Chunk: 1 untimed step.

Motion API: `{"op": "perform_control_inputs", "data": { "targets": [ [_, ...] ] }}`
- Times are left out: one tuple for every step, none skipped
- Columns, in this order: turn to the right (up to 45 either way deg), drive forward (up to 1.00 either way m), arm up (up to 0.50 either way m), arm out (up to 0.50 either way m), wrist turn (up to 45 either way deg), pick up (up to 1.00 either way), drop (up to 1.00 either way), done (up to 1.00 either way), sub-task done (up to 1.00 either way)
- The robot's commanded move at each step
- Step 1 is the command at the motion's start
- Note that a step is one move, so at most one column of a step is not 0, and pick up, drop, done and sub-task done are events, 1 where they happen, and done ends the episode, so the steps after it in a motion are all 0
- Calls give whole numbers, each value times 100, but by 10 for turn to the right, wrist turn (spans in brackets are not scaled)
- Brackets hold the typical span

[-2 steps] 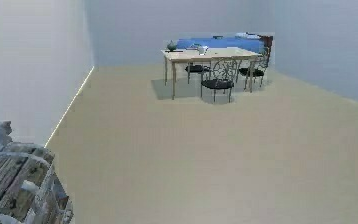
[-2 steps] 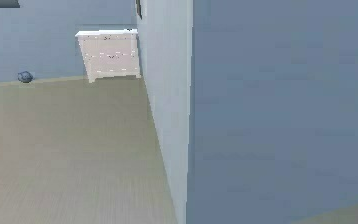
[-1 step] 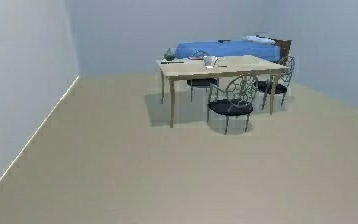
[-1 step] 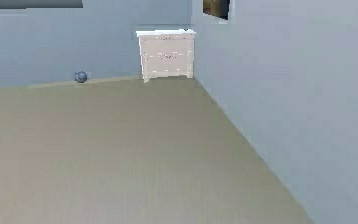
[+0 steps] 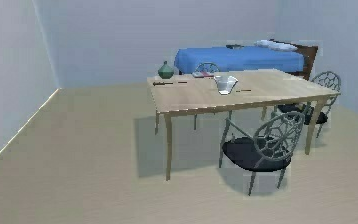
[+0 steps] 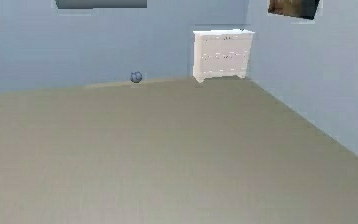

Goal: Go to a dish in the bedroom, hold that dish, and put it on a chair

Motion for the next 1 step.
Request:
{"op": "perform_control_inputs", "data": {
  "targets": [
    [30, 0, 0, 0, 0, 0, 0, 0, 0]
  ]
}}
